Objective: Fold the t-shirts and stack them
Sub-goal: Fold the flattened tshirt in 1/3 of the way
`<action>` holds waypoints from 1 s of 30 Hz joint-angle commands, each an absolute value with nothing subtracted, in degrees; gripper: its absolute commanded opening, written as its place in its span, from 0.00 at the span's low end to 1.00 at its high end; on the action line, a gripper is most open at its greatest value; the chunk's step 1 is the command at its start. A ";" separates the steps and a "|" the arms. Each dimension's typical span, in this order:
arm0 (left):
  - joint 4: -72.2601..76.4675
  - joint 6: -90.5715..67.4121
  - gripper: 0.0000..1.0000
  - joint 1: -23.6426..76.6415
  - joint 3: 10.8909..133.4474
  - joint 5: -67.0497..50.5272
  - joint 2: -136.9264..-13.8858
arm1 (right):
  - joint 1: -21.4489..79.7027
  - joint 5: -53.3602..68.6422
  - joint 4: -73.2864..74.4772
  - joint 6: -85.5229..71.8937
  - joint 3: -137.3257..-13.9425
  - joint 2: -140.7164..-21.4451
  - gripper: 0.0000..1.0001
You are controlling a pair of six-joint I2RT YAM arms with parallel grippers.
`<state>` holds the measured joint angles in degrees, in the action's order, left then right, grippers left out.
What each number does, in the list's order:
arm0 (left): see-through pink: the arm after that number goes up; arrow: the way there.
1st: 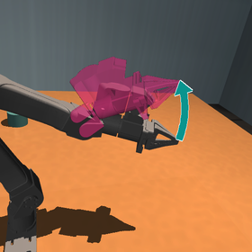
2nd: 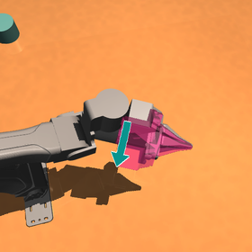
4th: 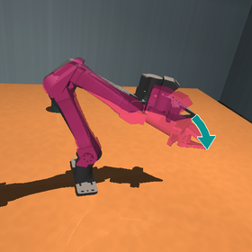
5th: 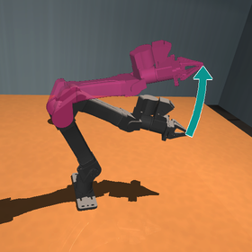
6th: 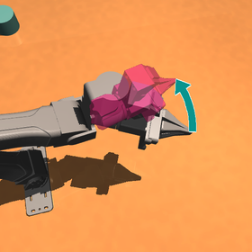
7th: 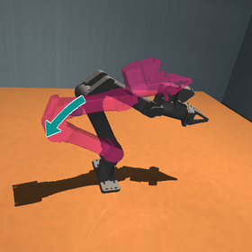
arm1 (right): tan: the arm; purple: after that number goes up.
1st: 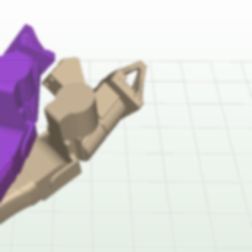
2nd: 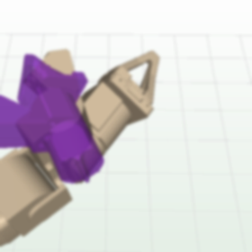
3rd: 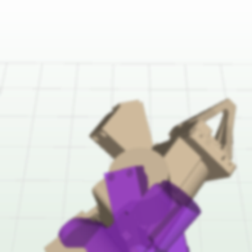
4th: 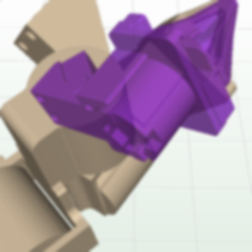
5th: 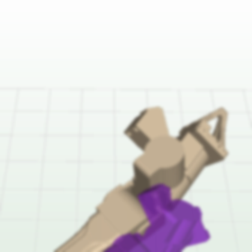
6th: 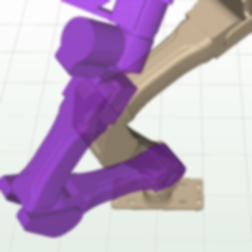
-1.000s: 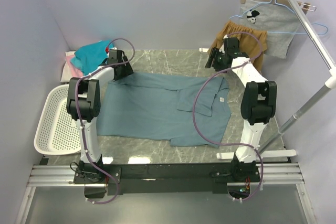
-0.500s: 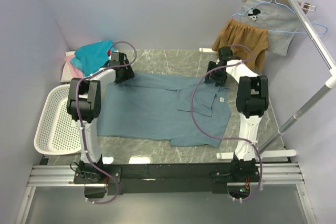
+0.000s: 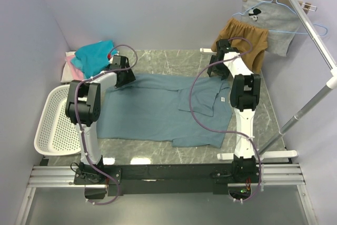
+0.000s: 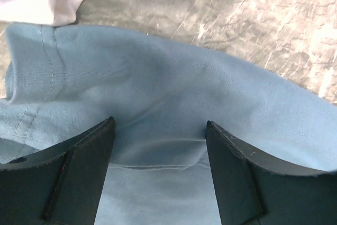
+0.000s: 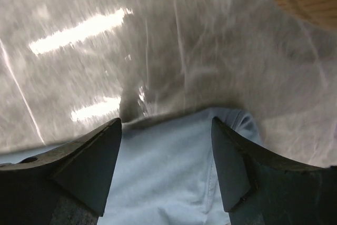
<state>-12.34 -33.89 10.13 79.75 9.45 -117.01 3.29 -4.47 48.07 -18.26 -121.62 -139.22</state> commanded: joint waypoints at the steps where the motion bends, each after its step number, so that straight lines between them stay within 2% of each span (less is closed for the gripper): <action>1: -16.35 -35.77 0.76 10.37 77.43 11.34 -115.23 | 3.16 -8.43 52.38 -16.97 -129.45 -143.69 0.76; 7: -13.80 -35.69 0.78 10.37 77.60 11.95 -115.74 | 2.72 -6.86 48.88 -14.69 -131.66 -143.45 0.77; 16: -13.62 -31.20 0.80 9.84 90.79 14.07 -122.52 | 3.51 6.06 26.74 -11.95 -106.89 -121.66 0.83; 25: -13.36 -32.43 0.80 9.84 86.58 12.30 -118.04 | 5.97 13.44 31.02 -13.27 -99.68 -118.30 0.85; 30: -12.57 -33.31 0.80 9.84 83.67 12.40 -116.89 | 6.24 13.27 27.95 -14.94 -91.15 -117.60 0.86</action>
